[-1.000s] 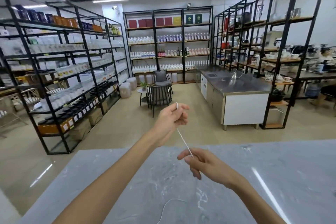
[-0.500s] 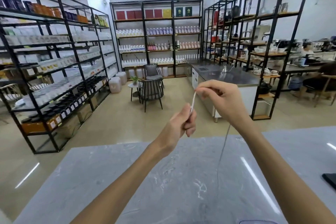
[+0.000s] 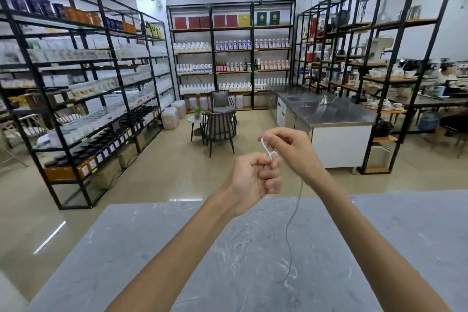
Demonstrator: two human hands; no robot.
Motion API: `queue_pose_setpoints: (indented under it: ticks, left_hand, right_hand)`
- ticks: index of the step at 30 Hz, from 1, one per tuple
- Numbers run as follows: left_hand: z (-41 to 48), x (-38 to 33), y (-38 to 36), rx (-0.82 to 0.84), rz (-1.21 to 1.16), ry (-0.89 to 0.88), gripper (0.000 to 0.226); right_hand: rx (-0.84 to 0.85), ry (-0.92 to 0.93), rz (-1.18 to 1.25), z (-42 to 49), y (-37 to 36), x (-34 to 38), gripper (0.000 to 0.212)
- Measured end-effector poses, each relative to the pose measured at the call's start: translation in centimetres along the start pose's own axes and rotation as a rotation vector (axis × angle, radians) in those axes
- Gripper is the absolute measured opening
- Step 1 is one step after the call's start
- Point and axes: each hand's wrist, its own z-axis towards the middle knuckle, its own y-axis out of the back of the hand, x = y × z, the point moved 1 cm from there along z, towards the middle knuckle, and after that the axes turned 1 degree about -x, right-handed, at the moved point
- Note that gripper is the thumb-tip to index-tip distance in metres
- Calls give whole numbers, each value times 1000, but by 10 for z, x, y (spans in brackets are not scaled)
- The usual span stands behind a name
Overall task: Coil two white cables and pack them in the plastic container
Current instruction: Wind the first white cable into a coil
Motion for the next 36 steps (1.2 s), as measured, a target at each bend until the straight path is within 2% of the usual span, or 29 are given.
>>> queue_pose_setpoints:
  ticks: [3, 4, 7, 9, 11, 12, 14, 16, 18, 20, 21, 23, 25, 26, 27, 29, 31, 33, 35, 36]
  left_hand:
    - [7, 0, 4, -30, -23, -80, 26]
    - [10, 0, 7, -49, -31, -114, 28]
    - [18, 4, 22, -136, 115, -250, 30]
    - [20, 9, 30, -170, 290, -262, 27]
    - [21, 18, 40, -203, 429, -237, 23]
    - [21, 22, 44, -220, 485, -220, 22]
    - [18, 30, 53, -183, 528, -139, 23]
    - [12, 36, 55, -57, 390, -26, 25]
    - [8, 37, 51, -30, 186, -24, 26]
    - [10, 33, 48, -123, 61, -95, 27]
    - [11, 30, 46, -173, 79, -144, 28]
    - [10, 25, 37, -222, 331, -175, 32]
    - [4, 33, 20, -115, 603, -143, 37]
    - [1, 38, 13, -69, 613, -120, 37]
    - [-2, 41, 5, -50, 526, -97, 33]
    - [-6, 38, -5, -39, 230, -80, 32]
    - [-5, 28, -9, -51, 67, -54, 50]
    - [-1, 18, -7, -104, 162, -40, 63]
    - [3, 15, -5, -157, 286, -45, 64]
    - [4, 14, -2, -178, 270, -40, 62]
  right_hand:
    - [91, -127, 31, -23, -16, -9, 43]
    - [119, -181, 31, -36, -21, -14, 44]
    - [236, -338, -31, -78, -30, -28, 38]
    - [368, -413, -66, -104, -27, -30, 33]
    - [488, -402, -212, -120, -16, -22, 26]
    - [520, -328, -347, -123, -8, -15, 24]
    - [488, -124, -587, -117, 9, 7, 24]
    - [346, 2, -687, -100, 27, 27, 27]
    - [277, 11, -654, -84, 47, 37, 27]
    - [347, -40, -592, -84, 59, 34, 24]
    - [407, -54, -603, -89, 60, 33, 22]
    - [450, 16, -670, -98, 52, 37, 22]
    - [293, 221, -727, -89, 45, 46, 24]
    - [194, 312, -739, -77, 43, 48, 24]
    - [102, 358, -708, -65, 43, 47, 23]
    - [-20, 306, -528, -41, 44, 37, 17]
    - [-82, 153, -280, -28, 40, 16, 7]
    - [-62, 15, -123, -27, 27, -8, 13]
    - [2, -130, -58, -37, 9, -28, 25]
    - [53, -197, -22, -46, -1, -35, 35]
